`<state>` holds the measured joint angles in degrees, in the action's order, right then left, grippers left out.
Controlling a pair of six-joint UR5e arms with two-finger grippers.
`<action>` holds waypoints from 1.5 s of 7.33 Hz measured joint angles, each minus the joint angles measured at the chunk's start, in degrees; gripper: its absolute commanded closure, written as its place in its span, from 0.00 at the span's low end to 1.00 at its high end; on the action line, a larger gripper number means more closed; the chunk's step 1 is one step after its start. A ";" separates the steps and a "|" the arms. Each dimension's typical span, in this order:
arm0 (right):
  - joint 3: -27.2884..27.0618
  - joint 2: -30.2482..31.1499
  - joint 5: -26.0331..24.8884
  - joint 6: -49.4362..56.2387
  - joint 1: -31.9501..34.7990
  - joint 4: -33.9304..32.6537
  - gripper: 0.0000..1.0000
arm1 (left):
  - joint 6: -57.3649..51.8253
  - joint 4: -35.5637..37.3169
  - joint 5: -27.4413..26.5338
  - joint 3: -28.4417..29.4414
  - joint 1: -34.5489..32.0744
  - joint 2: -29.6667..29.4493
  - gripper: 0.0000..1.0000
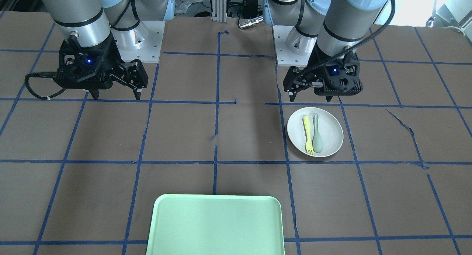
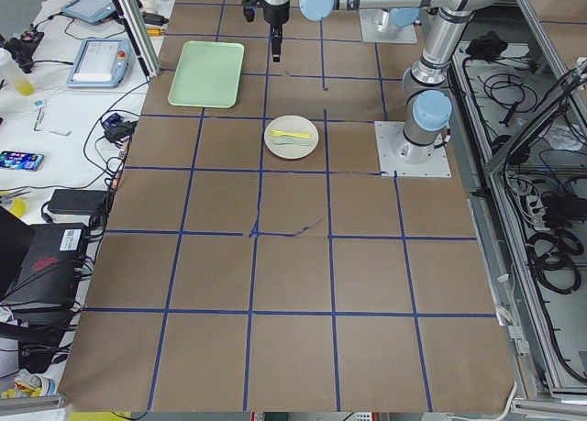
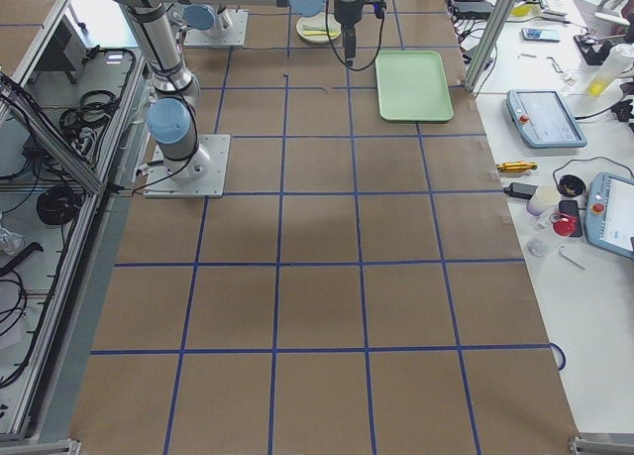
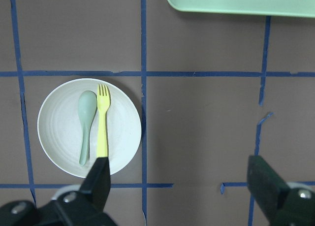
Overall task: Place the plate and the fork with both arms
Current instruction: 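Lower the left gripper to the white plate's rim and grasp it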
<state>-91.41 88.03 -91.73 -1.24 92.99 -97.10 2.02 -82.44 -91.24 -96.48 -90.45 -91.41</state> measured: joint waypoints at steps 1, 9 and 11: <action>0.06 -0.02 -0.08 0.01 0.00 -0.13 0.00 | -4.01 3.49 -0.12 -4.41 3.46 -0.63 0.06; -0.08 0.12 0.14 -0.06 0.00 -0.02 0.00 | -26.21 33.10 1.36 -28.53 22.48 -10.44 0.15; -0.14 0.12 0.18 -0.07 0.00 -0.02 0.00 | -26.18 33.52 0.97 -28.24 23.10 -10.95 0.25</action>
<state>-91.55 88.15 -91.55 -1.32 92.99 -97.12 -24.16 -48.92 -90.27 -124.72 -67.35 -102.35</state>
